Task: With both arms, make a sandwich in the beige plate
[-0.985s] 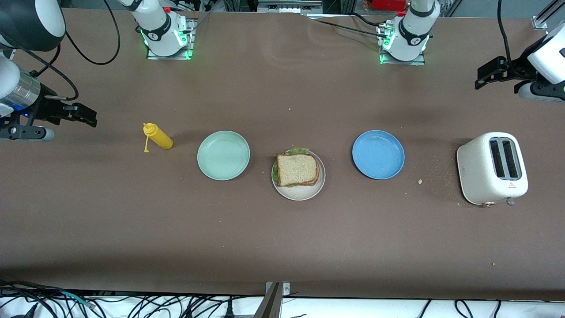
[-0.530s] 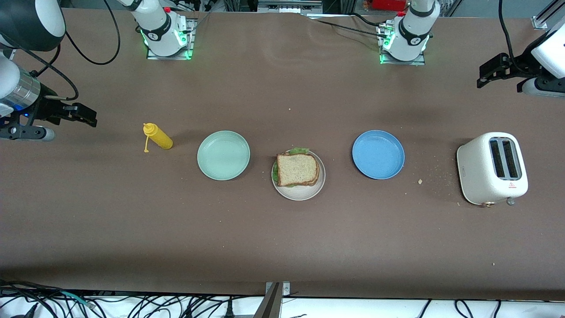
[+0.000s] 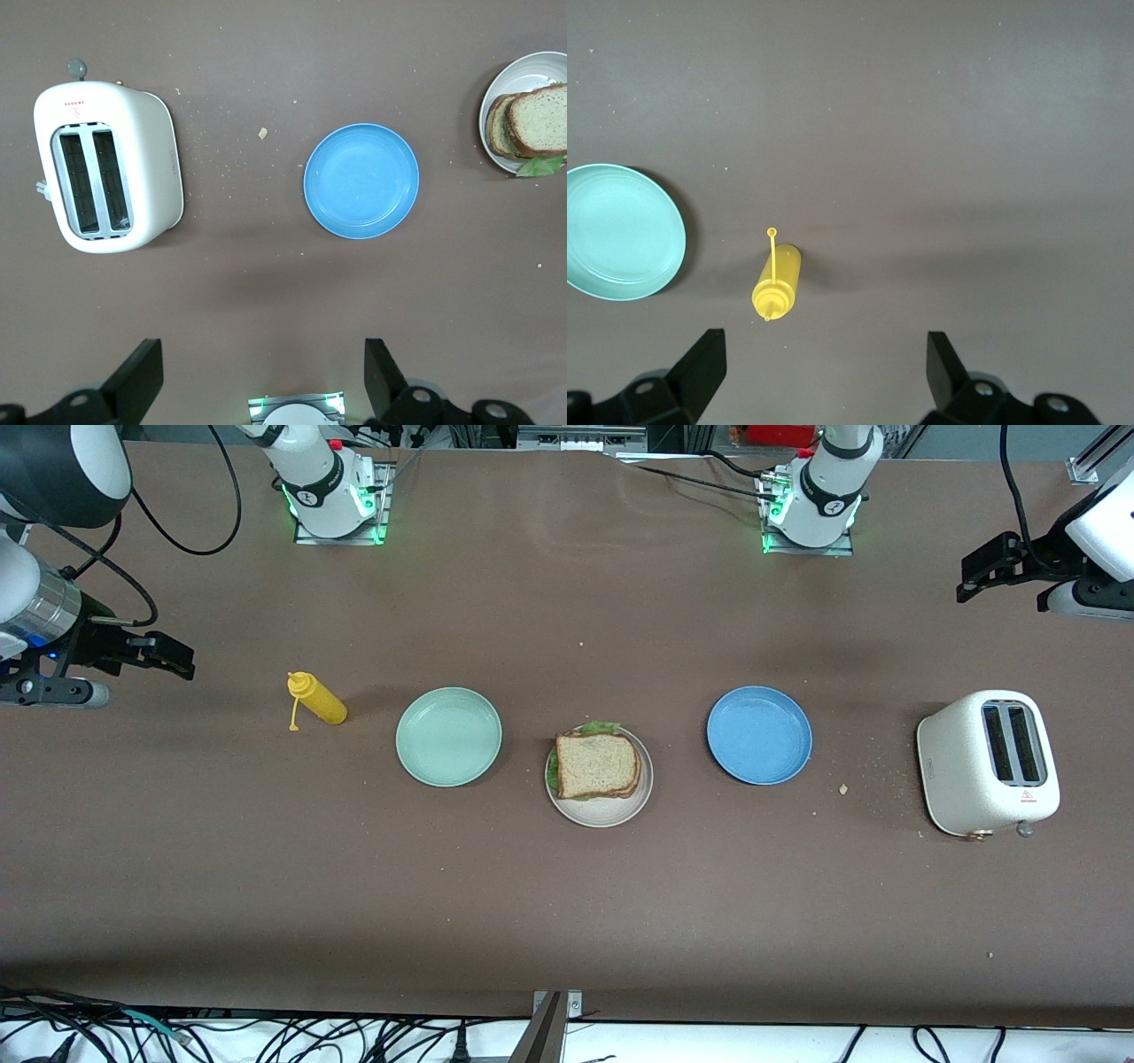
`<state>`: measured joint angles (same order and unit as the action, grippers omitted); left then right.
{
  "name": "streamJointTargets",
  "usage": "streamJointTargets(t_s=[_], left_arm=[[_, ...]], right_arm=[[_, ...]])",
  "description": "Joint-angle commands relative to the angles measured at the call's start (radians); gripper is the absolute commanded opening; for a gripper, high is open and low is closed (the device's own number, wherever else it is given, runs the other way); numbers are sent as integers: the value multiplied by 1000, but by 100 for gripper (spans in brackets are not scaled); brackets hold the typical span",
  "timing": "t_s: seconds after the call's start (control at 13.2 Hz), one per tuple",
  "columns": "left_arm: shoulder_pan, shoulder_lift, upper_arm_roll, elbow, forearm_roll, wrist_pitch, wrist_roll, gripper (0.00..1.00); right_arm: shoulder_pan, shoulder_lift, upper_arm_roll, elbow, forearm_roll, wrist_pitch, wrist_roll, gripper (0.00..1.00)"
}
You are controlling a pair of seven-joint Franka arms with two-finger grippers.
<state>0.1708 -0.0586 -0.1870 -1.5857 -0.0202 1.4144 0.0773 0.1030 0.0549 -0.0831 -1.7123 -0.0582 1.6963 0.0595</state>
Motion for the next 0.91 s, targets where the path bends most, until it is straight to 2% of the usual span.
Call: streamJointTargets(t_s=[0.0, 0.83], left_arm=[[4, -10, -2, 4, 14, 20, -10, 100], [3, -7, -3, 3, 13, 40, -11, 100]], right_arm=[[4, -16, 0, 7, -8, -17, 29, 100], [4, -10, 0, 31, 4, 13, 48, 100]])
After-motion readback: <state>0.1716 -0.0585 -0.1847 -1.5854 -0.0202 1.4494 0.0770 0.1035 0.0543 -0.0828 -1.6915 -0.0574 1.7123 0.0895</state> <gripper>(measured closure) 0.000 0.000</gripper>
